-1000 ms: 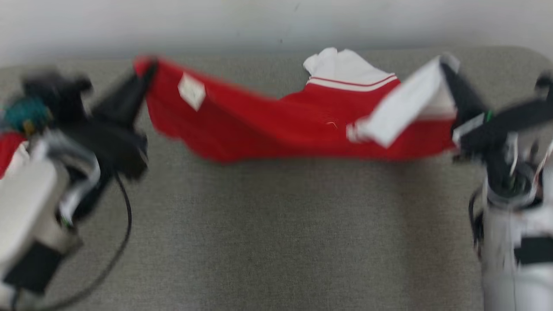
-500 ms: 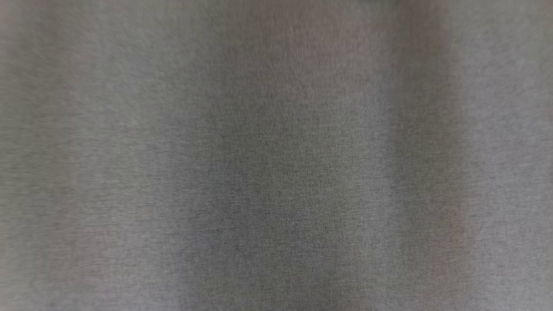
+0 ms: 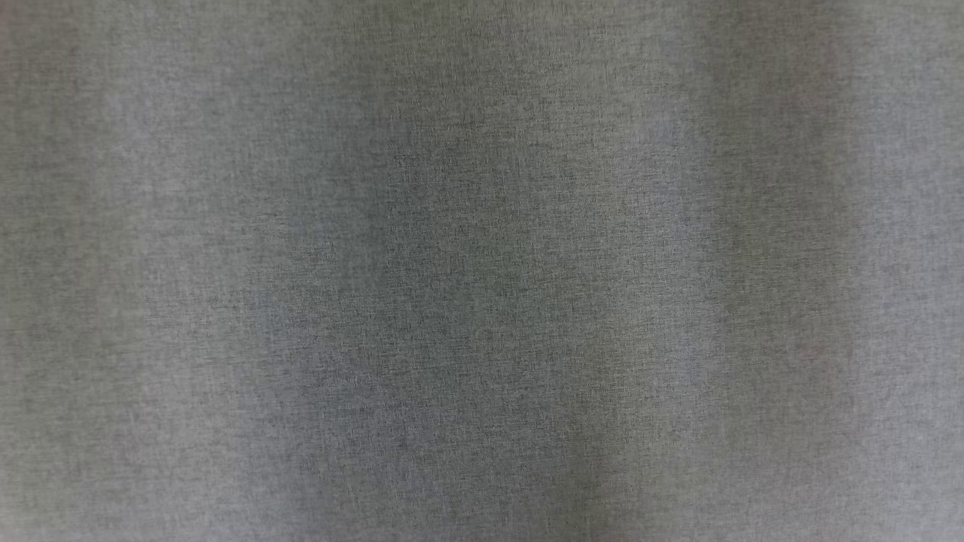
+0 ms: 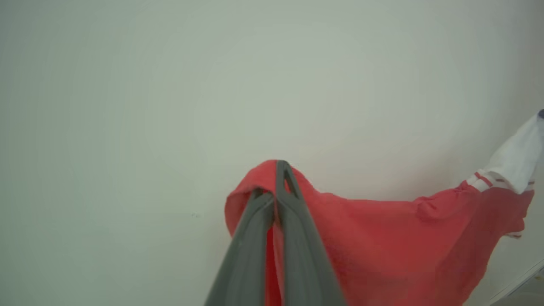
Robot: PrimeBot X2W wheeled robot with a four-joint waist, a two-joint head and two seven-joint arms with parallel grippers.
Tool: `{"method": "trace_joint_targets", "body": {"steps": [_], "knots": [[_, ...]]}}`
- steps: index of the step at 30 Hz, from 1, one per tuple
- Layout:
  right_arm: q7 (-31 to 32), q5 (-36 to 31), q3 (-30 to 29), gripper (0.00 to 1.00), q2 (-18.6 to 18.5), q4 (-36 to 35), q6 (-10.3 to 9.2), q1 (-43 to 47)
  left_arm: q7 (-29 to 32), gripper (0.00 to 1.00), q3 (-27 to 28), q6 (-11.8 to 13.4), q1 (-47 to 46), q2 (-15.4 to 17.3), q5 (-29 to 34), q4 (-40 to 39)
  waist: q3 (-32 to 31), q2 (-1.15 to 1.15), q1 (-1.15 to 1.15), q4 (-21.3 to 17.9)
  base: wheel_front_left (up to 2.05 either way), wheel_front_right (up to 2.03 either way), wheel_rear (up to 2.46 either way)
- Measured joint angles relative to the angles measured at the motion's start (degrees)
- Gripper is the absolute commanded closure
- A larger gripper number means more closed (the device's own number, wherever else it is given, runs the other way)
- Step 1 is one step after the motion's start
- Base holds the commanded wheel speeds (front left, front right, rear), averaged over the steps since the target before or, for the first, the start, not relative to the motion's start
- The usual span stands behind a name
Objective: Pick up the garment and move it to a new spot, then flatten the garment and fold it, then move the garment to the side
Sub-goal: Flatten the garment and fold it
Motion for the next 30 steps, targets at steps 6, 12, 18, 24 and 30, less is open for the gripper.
{"method": "trace_joint_targets", "body": {"steps": [6,12,18,24,30], "knots": [[-3.6,-3.8,-0.4,1.0,0.2,2.8,0.01,-4.1,-3.1,1.0,-3.3,0.0,-2.2,-0.5,-1.5,2.0,0.9,-0.01,-0.02,0.0,0.0,0.0,0.0],[-5.3,-7.2,-0.8,1.0,-2.5,4.4,0.01,-7.4,-5.8,1.0,-5.0,0.0,-5.6,1.2,-3.9,3.9,1.4,-0.02,-0.02,-0.1,0.0,0.0,0.0],[-5.6,-8.7,-3.3,1.0,-4.2,6.2,0.0,-7.5,-5.0,1.0,-8.9,0.0,-5.3,2.1,-6.4,2.9,2.5,-0.02,-0.02,0.5,0.0,0.0,0.0],[-6.5,-9.9,-4.2,1.0,-4.4,7.0,0.01,-7.3,-5.2,1.0,-11.4,0.0,-5.4,4.4,-8.7,2.0,2.7,-0.02,-0.02,1.0,0.0,0.0,0.0],[-7.7,-9.7,-3.6,1.0,-4.1,8.0,0.01,-7.0,-6.0,1.0,-14.5,0.0,-3.6,6.0,-11.6,-0.4,2.9,-0.02,-0.02,1.0,0.0,0.0,0.0]]}}
